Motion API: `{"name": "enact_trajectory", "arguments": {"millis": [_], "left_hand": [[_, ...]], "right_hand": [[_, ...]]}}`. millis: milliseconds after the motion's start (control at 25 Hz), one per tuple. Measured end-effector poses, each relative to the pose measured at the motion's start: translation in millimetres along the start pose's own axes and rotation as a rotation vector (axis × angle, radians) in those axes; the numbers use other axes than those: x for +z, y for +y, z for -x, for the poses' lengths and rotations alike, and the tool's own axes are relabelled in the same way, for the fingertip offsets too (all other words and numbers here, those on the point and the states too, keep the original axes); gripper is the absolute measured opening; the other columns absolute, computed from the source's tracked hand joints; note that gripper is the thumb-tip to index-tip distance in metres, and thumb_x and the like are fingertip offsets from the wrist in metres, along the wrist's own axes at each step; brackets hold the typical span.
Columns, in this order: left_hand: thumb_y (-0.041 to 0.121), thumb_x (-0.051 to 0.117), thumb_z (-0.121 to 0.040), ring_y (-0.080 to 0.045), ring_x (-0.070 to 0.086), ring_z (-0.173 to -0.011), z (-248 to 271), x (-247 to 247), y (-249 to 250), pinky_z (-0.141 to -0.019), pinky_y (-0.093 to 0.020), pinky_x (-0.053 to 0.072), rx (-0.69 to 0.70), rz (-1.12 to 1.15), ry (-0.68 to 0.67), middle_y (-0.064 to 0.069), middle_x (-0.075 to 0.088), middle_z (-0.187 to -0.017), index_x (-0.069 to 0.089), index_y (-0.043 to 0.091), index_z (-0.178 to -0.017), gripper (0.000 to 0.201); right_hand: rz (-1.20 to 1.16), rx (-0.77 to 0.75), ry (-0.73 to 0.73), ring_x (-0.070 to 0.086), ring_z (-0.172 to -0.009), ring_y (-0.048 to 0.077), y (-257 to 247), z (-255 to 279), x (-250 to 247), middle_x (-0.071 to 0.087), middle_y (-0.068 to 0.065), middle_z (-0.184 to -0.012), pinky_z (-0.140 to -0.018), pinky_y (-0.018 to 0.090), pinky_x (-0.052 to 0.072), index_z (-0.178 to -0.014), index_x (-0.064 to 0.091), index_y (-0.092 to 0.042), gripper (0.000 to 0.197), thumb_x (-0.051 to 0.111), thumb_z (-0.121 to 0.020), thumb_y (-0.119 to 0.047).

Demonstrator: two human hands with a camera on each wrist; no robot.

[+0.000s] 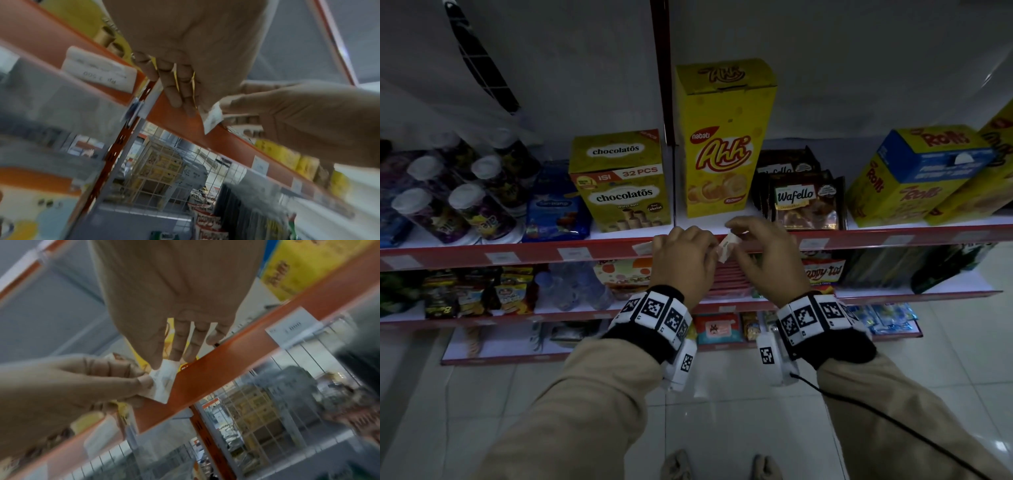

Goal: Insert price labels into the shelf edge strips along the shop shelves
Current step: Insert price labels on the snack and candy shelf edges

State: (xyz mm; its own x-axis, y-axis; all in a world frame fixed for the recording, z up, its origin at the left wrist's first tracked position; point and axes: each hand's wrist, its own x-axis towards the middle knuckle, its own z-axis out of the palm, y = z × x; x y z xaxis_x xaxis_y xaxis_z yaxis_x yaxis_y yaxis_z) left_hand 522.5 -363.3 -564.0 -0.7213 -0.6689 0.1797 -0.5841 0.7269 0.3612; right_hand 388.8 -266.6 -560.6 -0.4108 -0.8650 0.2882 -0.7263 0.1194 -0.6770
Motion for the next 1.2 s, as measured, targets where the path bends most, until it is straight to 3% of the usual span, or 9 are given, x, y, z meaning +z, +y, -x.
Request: {"name": "enact_trajectory", "arguments": {"millis": [80,160,320,440,560,880,1000,1200], "left_hand": [[0.033,0.048,-0.095,-0.022,0.049,-0.102,0,-1,-1,-0.085,-0.034,0.022,0.045,-0.043,-0.002,0.005,0.06,-0.104,0.059,0.024,-0.103,0.017],[0.037,0.049,-0.094,-0.022,0.051,-0.098,1,-4,-1,-0.083,-0.033,0.022,0.048,-0.028,0.021,0.006,0.06,-0.1,0.057,0.024,-0.103,0.018],[0.042,0.052,-0.092,-0.017,0.054,-0.097,3,-6,-6,-0.083,-0.031,0.022,0.027,0.018,0.036,0.011,0.062,-0.096,0.054,0.027,-0.109,0.023],[0.039,0.055,-0.091,-0.018,0.054,-0.094,3,-6,-9,-0.08,-0.029,0.02,0.013,0.057,0.038,0.011,0.062,-0.092,0.051,0.027,-0.112,0.025],[0.037,0.053,-0.093,-0.021,0.051,-0.099,0,-5,-8,-0.08,-0.031,0.022,0.042,-0.014,0.019,0.007,0.06,-0.099,0.053,0.03,-0.114,0.022],[0.031,0.049,-0.096,-0.024,0.05,-0.096,-2,0,-6,-0.082,-0.037,0.02,0.077,-0.226,0.011,0.002,0.056,-0.101,0.067,0.027,-0.103,0.019],[0.027,0.051,-0.094,-0.026,0.05,-0.095,-2,0,-6,-0.083,-0.038,0.021,0.09,-0.265,-0.005,0.001,0.055,-0.1,0.067,0.026,-0.102,0.018],[0.034,0.044,-0.098,-0.025,0.054,-0.095,0,1,-7,-0.087,-0.039,0.02,0.094,-0.263,0.059,0.002,0.061,-0.102,0.064,0.025,-0.105,0.022]], "right_hand": [[0.164,-0.025,-0.016,0.055,-0.101,0.024,0,-3,0,0.066,-0.005,-0.101,-0.087,0.044,0.039,-0.104,0.065,-0.025,0.018,0.059,-0.089,-0.018],[0.059,0.023,0.055,0.057,-0.098,0.026,1,-6,-3,0.067,-0.006,-0.096,-0.087,0.048,0.043,-0.096,0.067,-0.021,0.014,0.059,-0.089,-0.012],[-0.087,0.044,0.224,0.057,-0.092,0.021,5,-8,-6,0.062,-0.011,-0.089,-0.08,0.042,0.048,-0.093,0.068,-0.019,0.014,0.06,-0.089,-0.008],[-0.059,0.044,0.175,0.057,-0.094,0.024,5,-7,-1,0.059,-0.016,-0.09,-0.085,0.048,0.047,-0.093,0.068,-0.019,0.013,0.059,-0.089,-0.01],[-0.021,0.063,0.133,0.055,-0.096,0.026,9,-4,4,0.063,-0.011,-0.091,-0.086,0.053,0.045,-0.093,0.068,-0.018,0.014,0.059,-0.088,-0.009],[0.388,-0.068,0.035,0.052,-0.095,0.036,12,2,8,0.06,0.011,-0.097,-0.077,0.042,0.042,-0.096,0.067,-0.012,0.013,0.066,-0.083,-0.014],[0.46,-0.082,0.021,0.052,-0.093,0.037,12,0,7,0.06,0.012,-0.094,-0.074,0.044,0.044,-0.092,0.069,-0.011,0.009,0.065,-0.085,-0.013],[0.499,-0.073,-0.012,0.051,-0.095,0.036,11,1,6,0.06,0.012,-0.098,-0.077,0.045,0.043,-0.099,0.068,-0.012,0.013,0.061,-0.089,-0.016]]}}
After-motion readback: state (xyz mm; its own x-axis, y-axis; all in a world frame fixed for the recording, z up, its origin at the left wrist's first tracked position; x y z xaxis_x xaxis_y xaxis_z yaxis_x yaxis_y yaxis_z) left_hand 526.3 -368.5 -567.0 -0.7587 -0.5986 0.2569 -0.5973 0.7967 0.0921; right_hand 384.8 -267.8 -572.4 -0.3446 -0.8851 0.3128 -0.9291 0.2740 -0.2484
